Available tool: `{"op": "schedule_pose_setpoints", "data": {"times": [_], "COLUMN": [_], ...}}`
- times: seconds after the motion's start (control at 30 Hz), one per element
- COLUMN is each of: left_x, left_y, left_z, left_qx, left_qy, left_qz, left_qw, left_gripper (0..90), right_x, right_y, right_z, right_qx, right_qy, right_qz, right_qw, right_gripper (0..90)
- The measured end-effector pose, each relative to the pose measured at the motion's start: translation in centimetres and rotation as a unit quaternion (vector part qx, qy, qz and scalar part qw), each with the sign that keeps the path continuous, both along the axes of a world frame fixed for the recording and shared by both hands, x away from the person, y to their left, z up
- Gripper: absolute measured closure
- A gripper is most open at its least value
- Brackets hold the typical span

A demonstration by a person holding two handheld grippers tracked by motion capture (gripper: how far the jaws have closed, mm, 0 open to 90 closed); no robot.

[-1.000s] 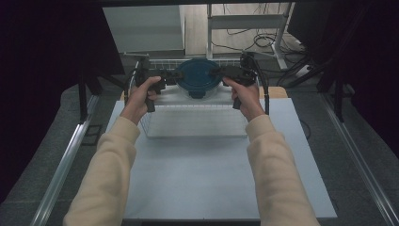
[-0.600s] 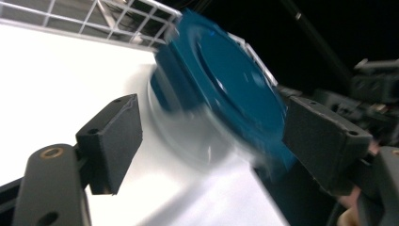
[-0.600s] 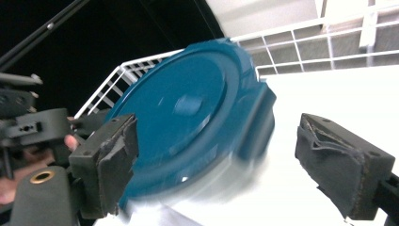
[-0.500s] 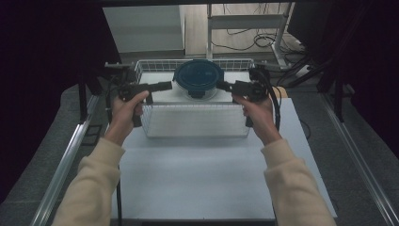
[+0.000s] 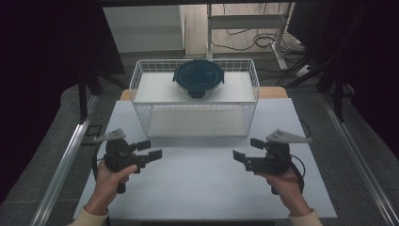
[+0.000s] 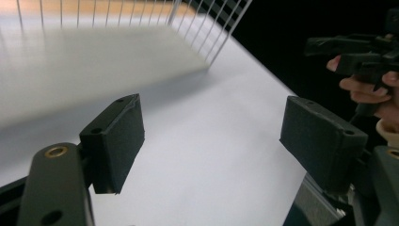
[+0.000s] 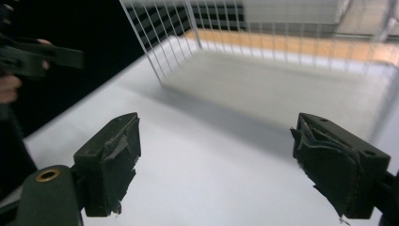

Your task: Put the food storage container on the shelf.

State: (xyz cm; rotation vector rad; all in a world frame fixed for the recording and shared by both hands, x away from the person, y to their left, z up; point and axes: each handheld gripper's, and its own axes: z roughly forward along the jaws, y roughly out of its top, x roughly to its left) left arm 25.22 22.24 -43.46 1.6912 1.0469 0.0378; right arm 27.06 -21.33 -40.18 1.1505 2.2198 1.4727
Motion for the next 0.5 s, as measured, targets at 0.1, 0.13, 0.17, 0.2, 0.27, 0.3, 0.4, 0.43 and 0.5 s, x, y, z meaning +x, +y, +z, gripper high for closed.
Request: {"op": "schedule_pose_setpoints", "data": {"times": [0.1,0.13,0.17,0.2,0.27,0.3,0.4,0.43,0.5], "left_x": [-1.1,-1.3,-1.5,-1.6,-1.6,-1.6,-1.8,-1.9,-2.0], "left_y": [0.1,0.0,-0.1,-0.1,-0.3,-0.5,-0.8,-0.8,-0.8], "left_z": [-2.0,-2.8,-3.4,-3.8,-4.5,-4.6,-4.2,-4.1,-4.0], "left_qx": [0.02,0.03,0.038,0.043,0.048,0.052,0.057,0.057,0.059], "left_qy": [0.01,0.018,0.023,0.026,0.034,0.032,0.021,0.019,0.014], "left_qz": [0.003,-0.006,-0.007,-0.005,-0.009,-0.007,-0.006,-0.006,-0.004], "left_qw": [0.9997,0.9994,0.999,0.9987,0.9982,0.9981,0.9981,0.9982,0.9982], "left_gripper": [22.4,22.6,22.6,22.7,23.0,23.0,23.1,23.0,22.5], "right_x": [-1.3,-1.6,-2.0,-2.2,-2.4,-2.4,-2.3,-2.4,-2.4], "right_y": [-0.5,-0.6,-0.7,-0.7,-0.7,-0.7,-0.6,-0.6,-0.6], "right_z": [-2.0,-2.8,-3.9,-4.8,-5.9,-5.9,-5.8,-5.6,-5.5], "right_qx": [-0.021,-0.032,-0.045,-0.053,-0.073,-0.073,-0.066,-0.063,-0.061], "right_qy": [0.003,0.009,0.018,0.019,0.032,0.032,0.027,0.025,0.018], "right_qz": [-0.004,-0.003,-0.001,-0.003,0.001,0.001,0.0,0.0,0.001], "right_qw": [0.9998,0.9994,0.9988,0.9984,0.9968,0.9968,0.9975,0.9977,0.998], "right_gripper": [17.0,17.0,17.1,17.4,17.5,17.5,17.5,17.4,17.4]}}
